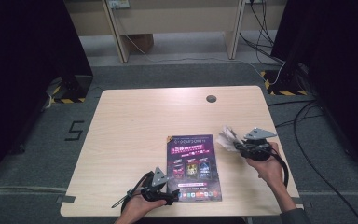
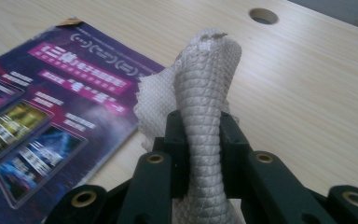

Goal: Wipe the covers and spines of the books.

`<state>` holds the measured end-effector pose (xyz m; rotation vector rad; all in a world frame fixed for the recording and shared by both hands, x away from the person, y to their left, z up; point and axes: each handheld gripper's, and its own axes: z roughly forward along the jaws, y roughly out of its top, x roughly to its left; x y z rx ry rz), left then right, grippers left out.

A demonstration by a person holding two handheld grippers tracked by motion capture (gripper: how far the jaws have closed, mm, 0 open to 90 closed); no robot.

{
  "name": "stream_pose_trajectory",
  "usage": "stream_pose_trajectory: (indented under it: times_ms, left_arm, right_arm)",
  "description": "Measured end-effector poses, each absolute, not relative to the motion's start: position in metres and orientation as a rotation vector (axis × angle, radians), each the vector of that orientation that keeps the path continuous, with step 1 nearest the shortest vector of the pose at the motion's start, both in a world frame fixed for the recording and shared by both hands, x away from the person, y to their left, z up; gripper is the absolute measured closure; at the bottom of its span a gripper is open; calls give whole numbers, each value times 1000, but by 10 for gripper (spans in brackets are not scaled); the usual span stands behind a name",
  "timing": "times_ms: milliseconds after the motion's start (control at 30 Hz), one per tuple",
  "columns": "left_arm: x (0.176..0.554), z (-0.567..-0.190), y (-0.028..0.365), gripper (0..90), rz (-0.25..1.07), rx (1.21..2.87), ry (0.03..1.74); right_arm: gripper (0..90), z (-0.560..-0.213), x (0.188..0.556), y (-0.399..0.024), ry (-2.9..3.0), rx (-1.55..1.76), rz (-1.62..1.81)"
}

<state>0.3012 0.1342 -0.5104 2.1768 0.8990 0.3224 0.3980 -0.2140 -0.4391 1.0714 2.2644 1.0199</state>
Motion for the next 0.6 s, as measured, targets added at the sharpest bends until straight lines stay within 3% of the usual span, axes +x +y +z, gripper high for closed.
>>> stream_pose_trajectory:
  times_ms: [600]
  left_arm:
    - [292,-511,127,294,275,2206,790]
  right_arm:
    - [764,-458,420,-127,2412,899,966]
